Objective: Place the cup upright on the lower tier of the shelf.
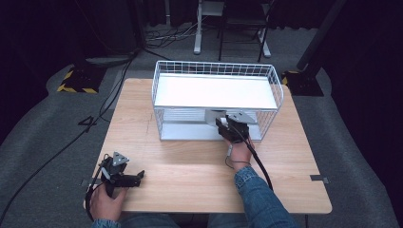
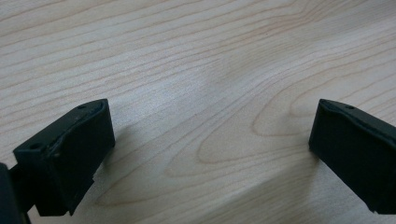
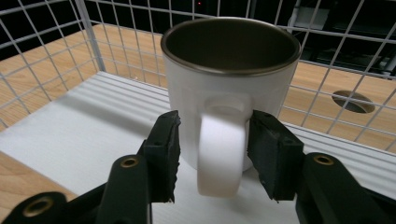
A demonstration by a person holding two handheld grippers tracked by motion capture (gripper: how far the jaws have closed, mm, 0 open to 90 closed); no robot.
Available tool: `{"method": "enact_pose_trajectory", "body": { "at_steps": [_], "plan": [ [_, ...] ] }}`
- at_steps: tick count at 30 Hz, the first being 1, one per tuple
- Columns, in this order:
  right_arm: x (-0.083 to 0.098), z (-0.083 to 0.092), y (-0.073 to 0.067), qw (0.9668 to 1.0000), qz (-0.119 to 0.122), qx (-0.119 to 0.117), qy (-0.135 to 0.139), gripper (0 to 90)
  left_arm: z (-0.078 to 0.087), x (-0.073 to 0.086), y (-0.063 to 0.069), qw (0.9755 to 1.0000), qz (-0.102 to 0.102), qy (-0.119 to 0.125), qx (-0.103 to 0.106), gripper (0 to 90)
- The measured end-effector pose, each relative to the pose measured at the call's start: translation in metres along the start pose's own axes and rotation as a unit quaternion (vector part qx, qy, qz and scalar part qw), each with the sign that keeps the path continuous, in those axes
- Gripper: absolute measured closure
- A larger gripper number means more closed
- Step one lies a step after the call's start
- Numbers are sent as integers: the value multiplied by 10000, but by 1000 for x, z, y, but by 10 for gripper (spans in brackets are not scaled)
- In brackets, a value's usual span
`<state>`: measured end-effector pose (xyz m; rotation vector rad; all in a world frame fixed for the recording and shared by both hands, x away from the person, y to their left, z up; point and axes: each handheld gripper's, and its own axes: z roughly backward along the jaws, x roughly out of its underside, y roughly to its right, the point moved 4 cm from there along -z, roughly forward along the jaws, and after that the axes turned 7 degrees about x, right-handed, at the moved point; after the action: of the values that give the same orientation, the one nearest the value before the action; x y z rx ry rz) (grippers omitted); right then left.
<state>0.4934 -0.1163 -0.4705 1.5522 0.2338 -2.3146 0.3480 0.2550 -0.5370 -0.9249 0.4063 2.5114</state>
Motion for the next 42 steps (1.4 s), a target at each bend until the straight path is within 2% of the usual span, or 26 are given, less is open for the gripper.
{"method": "enact_pose_trajectory", "body": {
  "at_steps": [8, 16, 29, 39, 42],
  "plan": [
    [-5, 13, 1, 9998, -154, -80, 56, 460, 0, 0, -1, 10000, -15, 1, -19, 5],
    [-8, 40, 6, 9998, 22, -153, 90, 453, 0, 0, -1, 10000, -17, 1, -20, 5],
    [-7, 99, 17, 9977, 316, -587, -73, 422, 0, 0, -1, 10000, -24, 0, -22, 5],
    [3, 125, 30, 9972, 355, -638, -157, 387, 0, 0, 0, 10000, -4, 8, -4, 5],
    [7, 131, 34, 9968, 339, -705, -178, 346, 0, 0, 0, 10000, -3, 9, -6, 5]
  ]
}}
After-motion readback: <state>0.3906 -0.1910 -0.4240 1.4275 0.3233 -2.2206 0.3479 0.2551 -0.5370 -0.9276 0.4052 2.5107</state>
